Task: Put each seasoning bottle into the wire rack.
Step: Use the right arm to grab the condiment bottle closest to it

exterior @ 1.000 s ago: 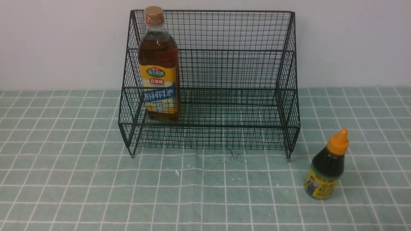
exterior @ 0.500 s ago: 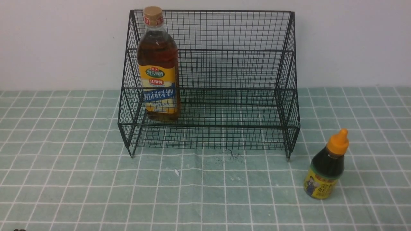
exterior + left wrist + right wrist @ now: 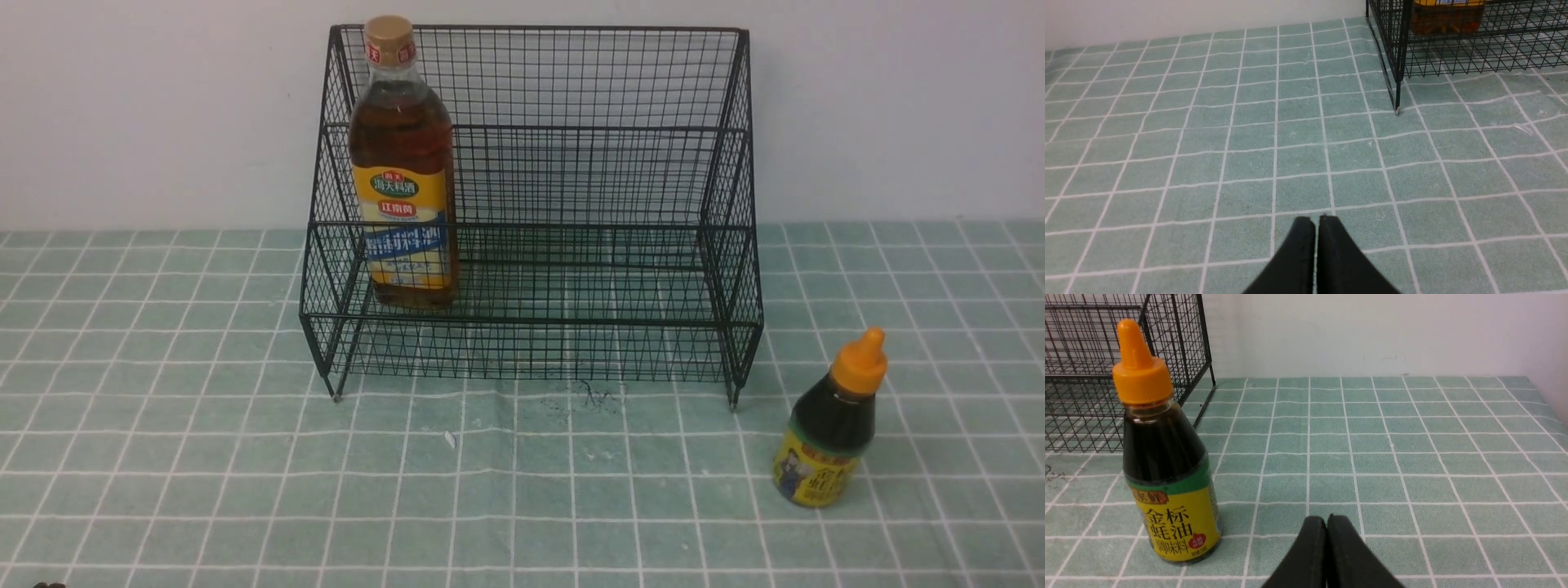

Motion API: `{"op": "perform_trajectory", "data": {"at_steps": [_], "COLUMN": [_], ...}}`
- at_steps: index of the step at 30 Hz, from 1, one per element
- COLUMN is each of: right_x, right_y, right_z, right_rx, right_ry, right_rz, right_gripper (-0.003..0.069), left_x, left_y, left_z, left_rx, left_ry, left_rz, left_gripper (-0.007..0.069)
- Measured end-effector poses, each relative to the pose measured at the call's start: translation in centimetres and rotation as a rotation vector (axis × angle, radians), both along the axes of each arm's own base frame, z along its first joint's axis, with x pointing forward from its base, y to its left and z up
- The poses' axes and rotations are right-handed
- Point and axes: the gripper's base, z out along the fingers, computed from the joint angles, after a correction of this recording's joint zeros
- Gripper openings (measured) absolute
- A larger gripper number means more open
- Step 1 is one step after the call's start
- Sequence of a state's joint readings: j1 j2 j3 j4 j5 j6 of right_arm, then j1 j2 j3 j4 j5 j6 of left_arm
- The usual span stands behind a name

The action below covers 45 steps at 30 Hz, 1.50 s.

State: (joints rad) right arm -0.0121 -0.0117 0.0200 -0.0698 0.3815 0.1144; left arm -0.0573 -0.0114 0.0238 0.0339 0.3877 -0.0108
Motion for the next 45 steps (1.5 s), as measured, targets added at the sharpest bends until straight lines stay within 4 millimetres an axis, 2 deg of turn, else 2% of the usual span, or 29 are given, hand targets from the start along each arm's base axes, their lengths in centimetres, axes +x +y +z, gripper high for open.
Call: {"op": "perform_trajectory", "data": {"at_steps": [14,18,19,20,22,24,32,35,38,39,41,45], "right_x": [0.0,0.2,0.2,0.2,0.2,0.1,-0.1,-0.2,-0.3,-0.2,0.8,3.7], "right_y": [0.0,0.3,0.3,0.3,0.1,-0.1,-0.4,0.0,0.8,0.8,1.2,1.6], "right_z": [0.1,0.7,1.5,1.7,2.7,3.2,4.0,4.8,7.6,8.1,10.4,13.4], "right_rx": [0.01,0.152,0.278,0.292,0.476,0.573,0.53,0.548,0.469,0.46,0.341,0.238], "right_ry": [-0.006,-0.109,-0.198,-0.221,-0.333,-0.392,-0.493,-0.414,-0.231,-0.218,0.027,0.362], "right_rz": [0.0,0.005,0.003,0.003,-0.007,-0.015,-0.026,0.002,0.047,0.049,0.064,0.104], "right_gripper": [-0.0015,-0.0015,-0.0015,-0.0015,-0.0015,-0.0015,-0.0015,-0.0015,-0.0015,-0.0015,-0.0015,-0.0015], "left_x": [0.0,0.0,0.0,0.0,0.0,0.0,0.0,0.0,0.0,0.0,0.0,0.0], "left_y": [0.0,0.0,0.0,0.0,0.0,0.0,0.0,0.0,0.0,0.0,0.0,0.0], "left_z": [0.0,0.0,0.0,0.0,0.0,0.0,0.0,0.0,0.0,0.0,0.0,0.0], "left_rx": [0.0,0.0,0.0,0.0,0.0,0.0,0.0,0.0,0.0,0.0,0.0,0.0], "left_ry": [0.0,0.0,0.0,0.0,0.0,0.0,0.0,0.0,0.0,0.0,0.0,0.0], "left_rz": [0.001,0.001,0.001,0.001,0.001,0.001,0.001,0.001,0.001,0.001,0.001,0.001], "left_gripper": [-0.0006,-0.0006,-0.0006,-0.0006,-0.0006,-0.0006,-0.0006,-0.0006,-0.0006,-0.0006,-0.0006,-0.0006]}}
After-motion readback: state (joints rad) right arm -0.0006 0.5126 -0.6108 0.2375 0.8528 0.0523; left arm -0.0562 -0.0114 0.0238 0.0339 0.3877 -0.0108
